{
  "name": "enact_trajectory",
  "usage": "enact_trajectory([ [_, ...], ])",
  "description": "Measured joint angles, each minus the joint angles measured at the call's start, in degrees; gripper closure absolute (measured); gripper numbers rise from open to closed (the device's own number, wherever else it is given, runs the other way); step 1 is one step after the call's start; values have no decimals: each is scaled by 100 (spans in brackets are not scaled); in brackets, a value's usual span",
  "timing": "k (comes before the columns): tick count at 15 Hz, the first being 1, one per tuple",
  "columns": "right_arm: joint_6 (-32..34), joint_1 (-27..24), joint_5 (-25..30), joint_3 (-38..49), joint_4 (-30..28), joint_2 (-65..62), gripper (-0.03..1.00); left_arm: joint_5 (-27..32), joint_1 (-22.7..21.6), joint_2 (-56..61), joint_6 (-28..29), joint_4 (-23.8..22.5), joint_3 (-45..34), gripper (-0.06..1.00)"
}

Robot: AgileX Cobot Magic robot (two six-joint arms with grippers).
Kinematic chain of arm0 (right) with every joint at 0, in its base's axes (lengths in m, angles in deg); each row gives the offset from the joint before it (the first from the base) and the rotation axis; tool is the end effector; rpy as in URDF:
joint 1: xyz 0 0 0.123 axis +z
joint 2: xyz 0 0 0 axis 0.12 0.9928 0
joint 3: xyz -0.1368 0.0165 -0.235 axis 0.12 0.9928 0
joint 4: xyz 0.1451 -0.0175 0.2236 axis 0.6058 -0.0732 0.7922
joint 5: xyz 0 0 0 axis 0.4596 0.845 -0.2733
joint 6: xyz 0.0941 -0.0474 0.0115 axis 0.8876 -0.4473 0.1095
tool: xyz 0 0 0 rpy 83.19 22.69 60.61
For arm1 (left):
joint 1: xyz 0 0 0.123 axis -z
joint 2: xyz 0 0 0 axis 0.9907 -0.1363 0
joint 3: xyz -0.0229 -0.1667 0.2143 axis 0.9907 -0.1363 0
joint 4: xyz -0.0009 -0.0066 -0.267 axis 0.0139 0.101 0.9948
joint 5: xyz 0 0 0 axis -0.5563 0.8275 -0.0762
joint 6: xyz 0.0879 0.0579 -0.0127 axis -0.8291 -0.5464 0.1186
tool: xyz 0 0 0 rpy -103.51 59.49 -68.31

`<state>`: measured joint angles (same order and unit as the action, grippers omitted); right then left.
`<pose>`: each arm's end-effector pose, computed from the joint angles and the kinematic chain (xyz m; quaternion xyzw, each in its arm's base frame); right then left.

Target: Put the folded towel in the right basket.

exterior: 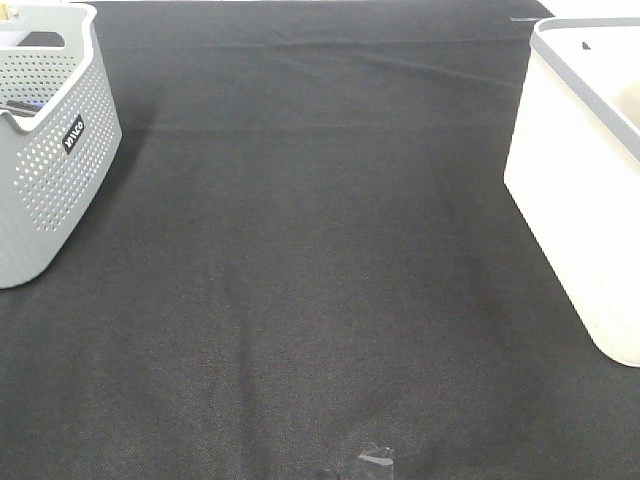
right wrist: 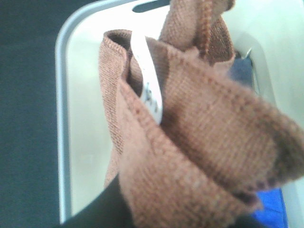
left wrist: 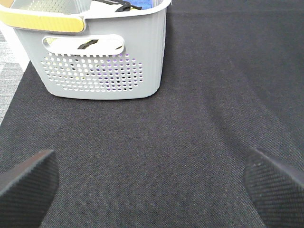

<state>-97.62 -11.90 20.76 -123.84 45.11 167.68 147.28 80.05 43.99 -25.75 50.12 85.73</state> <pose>0.3842 -0.0974 0.3543 0.0523 0.9545 0.0826 0.2817 0.0347 -0.0015 0.2787 -0.0126 0.8495 -0.0037 0.5275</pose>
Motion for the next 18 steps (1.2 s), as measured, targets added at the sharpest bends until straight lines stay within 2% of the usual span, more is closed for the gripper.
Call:
enact_trajectory([
  [5,0,0,-189,0,-447,544,80,0,0,0,0,0,0,-4],
  [6,0,0,-275,0,-464,613,75,0,0,0,0,0,0,-4],
  [7,0,0,-327,0,-481,647,59,0,0,0,0,0,0,-4],
  [9,0,0,-401,0,-481,676,16,0,0,0,0,0,0,-4],
  [10,0,0,-401,0,-481,676,5,0,0,0,0,0,0,-4],
  [12,0,0,-407,0,-481,676,0,0,0,0,0,0,0,-4],
  [18,143,0,-413,0,-481,676,0,0,0,0,0,0,0,-4],
])
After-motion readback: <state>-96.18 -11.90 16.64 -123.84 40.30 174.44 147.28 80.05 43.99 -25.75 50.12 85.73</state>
